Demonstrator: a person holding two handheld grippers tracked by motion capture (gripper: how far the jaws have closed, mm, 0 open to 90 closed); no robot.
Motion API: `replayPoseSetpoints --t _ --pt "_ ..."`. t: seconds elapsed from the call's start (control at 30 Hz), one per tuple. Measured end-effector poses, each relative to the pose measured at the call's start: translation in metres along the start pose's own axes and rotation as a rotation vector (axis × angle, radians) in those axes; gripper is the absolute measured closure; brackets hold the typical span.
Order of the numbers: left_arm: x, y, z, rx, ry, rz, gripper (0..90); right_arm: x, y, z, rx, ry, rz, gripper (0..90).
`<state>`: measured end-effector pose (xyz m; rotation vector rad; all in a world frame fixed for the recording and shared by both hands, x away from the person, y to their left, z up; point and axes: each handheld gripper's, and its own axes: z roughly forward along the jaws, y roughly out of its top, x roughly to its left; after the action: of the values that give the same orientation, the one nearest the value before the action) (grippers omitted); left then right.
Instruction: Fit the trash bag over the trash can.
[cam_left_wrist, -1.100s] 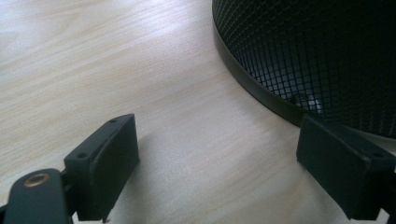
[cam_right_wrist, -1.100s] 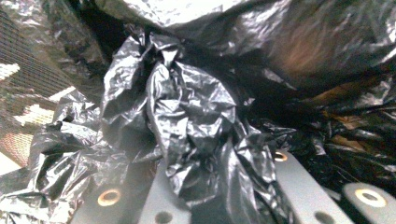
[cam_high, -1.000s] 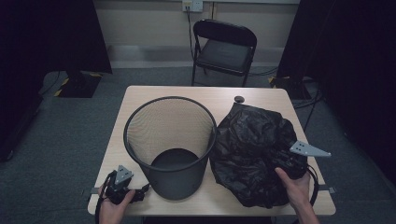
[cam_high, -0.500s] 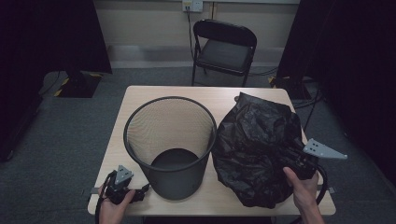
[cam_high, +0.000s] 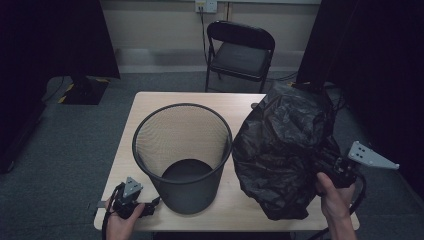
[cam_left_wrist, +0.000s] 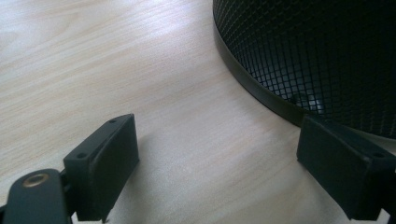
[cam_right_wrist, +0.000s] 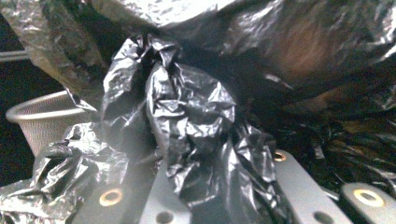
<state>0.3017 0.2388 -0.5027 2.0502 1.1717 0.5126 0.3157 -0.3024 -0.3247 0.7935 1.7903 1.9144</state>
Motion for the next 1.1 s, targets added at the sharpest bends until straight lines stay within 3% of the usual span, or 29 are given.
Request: replayPoseSetpoints --t 0.2,0.43,0.53,0.83,1.1 --pt "0.0 0.0 0.0 0.0 0.0 0.0 12.3 0.003 0.017 0.002 -0.058 0.035 -0.007 81.4" --pt "0.0 0.0 0.0 0.0 0.0 0.0 12.3 0.007 0.028 0.006 -0.09 0.072 -0.004 81.4" --pt "0.0 0.0 0.0 0.0 0.0 0.0 12.3 0.013 0.03 0.018 -0.103 0.123 0.007 81.4" --pt "0.0 0.0 0.0 -0.001 0.0 -0.001 12.3 0.028 0.033 0.048 -0.113 0.204 0.021 81.4" --pt "0.0 0.0 0.0 -0.001 0.0 -0.001 12.3 0.041 0.054 0.066 -0.153 0.269 0.019 81.4"
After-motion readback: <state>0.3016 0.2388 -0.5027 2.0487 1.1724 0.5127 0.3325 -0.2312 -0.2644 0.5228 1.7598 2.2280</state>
